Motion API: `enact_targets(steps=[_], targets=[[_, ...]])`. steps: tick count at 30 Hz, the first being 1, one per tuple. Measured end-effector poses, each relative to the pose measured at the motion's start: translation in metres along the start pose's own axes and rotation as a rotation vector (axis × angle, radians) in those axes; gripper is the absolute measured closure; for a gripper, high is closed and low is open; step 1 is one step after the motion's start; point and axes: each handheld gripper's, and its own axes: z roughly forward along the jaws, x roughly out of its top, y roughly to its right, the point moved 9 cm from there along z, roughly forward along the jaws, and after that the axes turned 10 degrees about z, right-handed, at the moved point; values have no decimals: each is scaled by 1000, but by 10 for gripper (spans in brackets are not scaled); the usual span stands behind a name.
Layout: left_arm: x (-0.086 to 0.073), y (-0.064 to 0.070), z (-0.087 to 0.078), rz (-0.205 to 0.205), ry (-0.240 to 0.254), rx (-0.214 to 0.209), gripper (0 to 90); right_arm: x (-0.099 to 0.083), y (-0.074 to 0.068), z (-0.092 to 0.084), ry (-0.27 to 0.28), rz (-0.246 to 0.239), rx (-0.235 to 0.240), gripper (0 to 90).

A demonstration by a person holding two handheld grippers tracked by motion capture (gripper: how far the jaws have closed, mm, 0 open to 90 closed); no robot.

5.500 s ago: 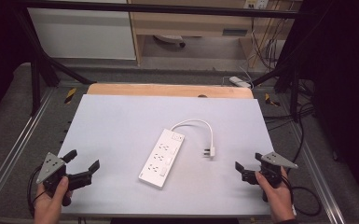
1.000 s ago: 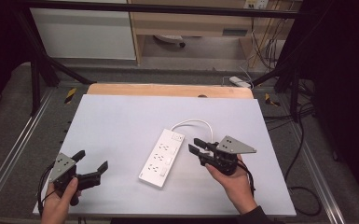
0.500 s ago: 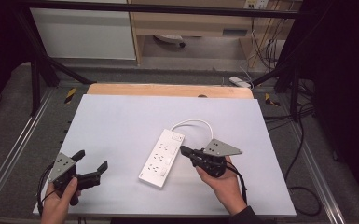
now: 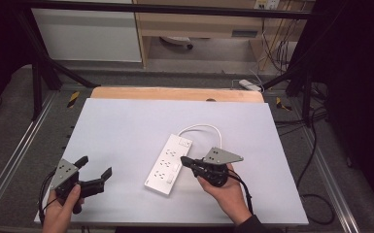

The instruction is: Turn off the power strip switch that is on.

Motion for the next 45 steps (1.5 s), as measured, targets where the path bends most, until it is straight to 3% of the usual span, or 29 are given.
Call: enact_targets(steps=[11, 45], targets=[[-1, 0, 0, 2, -4, -3, 47, -12, -9, 10, -52, 6, 28, 900], [-1, -2, 0, 11, -4, -1, 49, -41, -17, 28, -160, 18, 51, 900]])
